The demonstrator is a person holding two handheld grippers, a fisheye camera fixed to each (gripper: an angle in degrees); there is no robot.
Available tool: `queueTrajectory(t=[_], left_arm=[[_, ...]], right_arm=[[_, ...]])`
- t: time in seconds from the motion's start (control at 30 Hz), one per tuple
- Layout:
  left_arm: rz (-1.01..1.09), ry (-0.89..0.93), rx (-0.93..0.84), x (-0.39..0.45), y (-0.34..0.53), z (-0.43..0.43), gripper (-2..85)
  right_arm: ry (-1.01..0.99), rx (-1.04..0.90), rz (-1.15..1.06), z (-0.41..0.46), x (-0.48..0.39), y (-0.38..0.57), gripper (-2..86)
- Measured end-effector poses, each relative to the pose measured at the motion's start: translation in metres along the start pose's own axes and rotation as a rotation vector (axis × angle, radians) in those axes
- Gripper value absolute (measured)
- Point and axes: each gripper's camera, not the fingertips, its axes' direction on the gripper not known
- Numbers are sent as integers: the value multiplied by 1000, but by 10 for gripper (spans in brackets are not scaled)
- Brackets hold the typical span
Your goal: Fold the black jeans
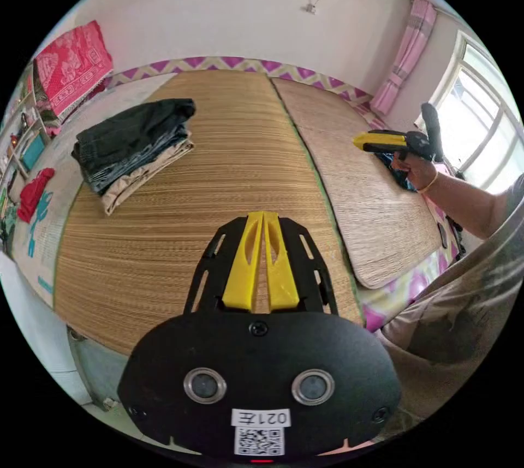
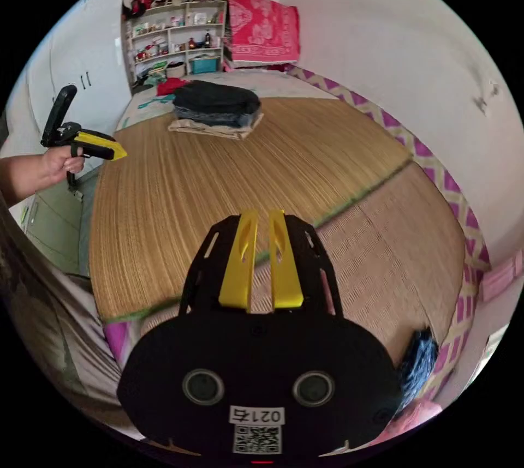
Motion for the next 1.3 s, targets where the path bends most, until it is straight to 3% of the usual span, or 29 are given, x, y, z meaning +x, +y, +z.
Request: queueTrajectory(t=[0.2, 0.33, 0.57, 0.77, 0.87, 1.0, 1.13, 1.3], left_arm=[[-73, 40, -19, -97, 49, -39, -10], [-172, 63, -58, -142, 92, -55, -10], [-379, 138, -112, -194, 190, -72, -10], [-524, 190, -141, -220, 245, -71, -9], [-549, 216, -135, -229, 252, -67, -9], [-533, 244, -111, -241, 246, -62, -9], [-493, 271, -87, -251, 233, -58, -9], [-406, 343, -92, -258, 201, -42, -10]], right_arm=[[-157, 34, -158, 68, -116, -193, 56], [-124, 29, -311, 118, -193, -304, 99], [20, 56, -617, 192, -280, -393, 133], [54, -68, -798, 247, -311, -428, 105], [-20, -160, -706, 256, -305, -446, 73], [-219, -178, -369, 244, -251, -474, 56], [-447, -75, 8, 199, -144, -477, 43], [-433, 52, 194, 113, -18, -436, 34]])
